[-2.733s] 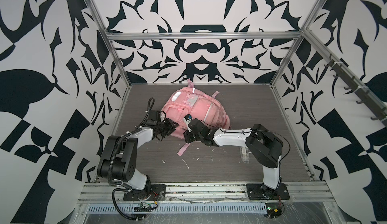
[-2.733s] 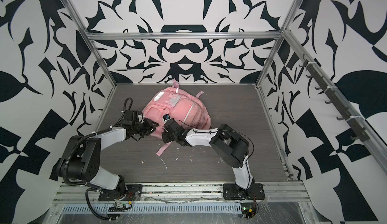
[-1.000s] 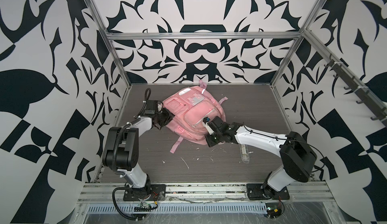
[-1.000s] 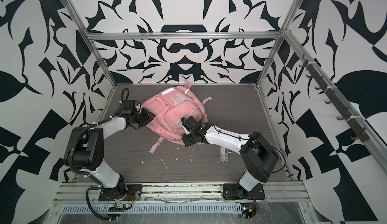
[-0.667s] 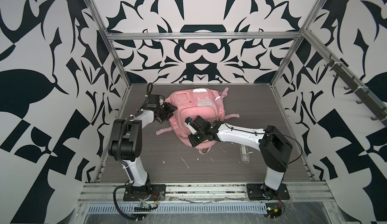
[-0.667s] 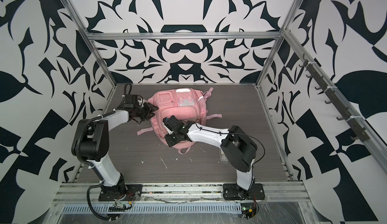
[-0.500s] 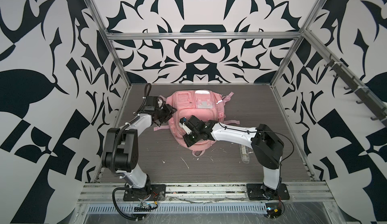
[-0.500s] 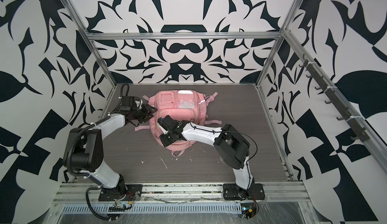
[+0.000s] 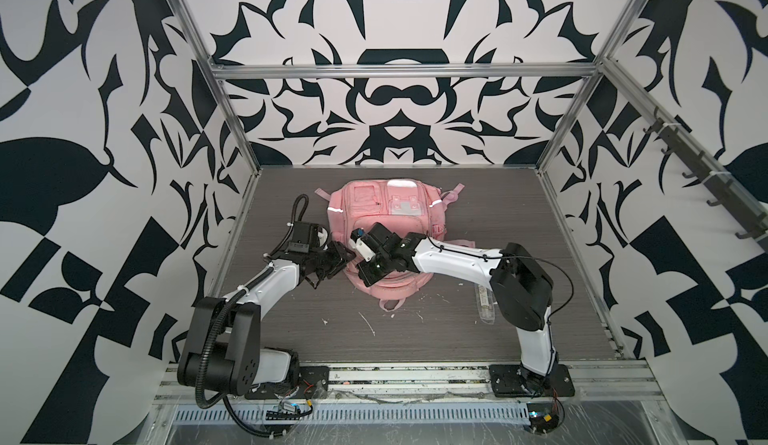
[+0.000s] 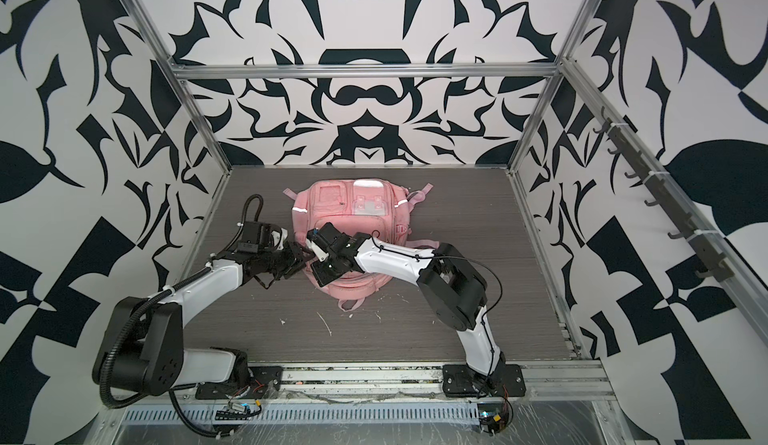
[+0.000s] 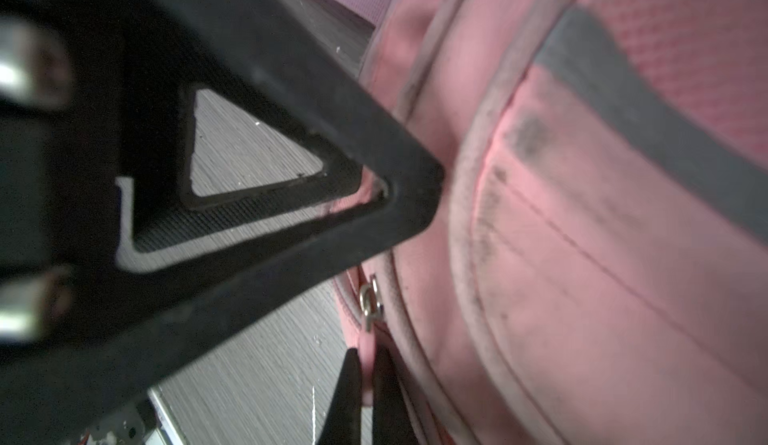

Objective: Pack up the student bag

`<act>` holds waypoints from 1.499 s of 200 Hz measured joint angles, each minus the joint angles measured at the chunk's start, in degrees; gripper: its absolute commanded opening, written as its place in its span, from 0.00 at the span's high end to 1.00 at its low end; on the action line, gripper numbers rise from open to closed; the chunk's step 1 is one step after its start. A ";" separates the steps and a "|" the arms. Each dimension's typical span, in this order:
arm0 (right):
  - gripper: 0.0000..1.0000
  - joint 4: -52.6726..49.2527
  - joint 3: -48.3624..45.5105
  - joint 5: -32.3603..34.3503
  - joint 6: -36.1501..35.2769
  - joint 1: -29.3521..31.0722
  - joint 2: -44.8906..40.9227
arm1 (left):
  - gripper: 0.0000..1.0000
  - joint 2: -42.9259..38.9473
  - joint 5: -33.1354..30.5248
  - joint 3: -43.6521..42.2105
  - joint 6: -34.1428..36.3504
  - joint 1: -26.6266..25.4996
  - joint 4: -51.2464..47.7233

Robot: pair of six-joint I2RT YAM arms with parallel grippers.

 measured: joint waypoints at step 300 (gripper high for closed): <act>1.00 -2.29 -20.70 8.41 -1.38 -7.04 -16.76 | 0.58 17.05 2.12 18.16 0.04 4.39 -0.24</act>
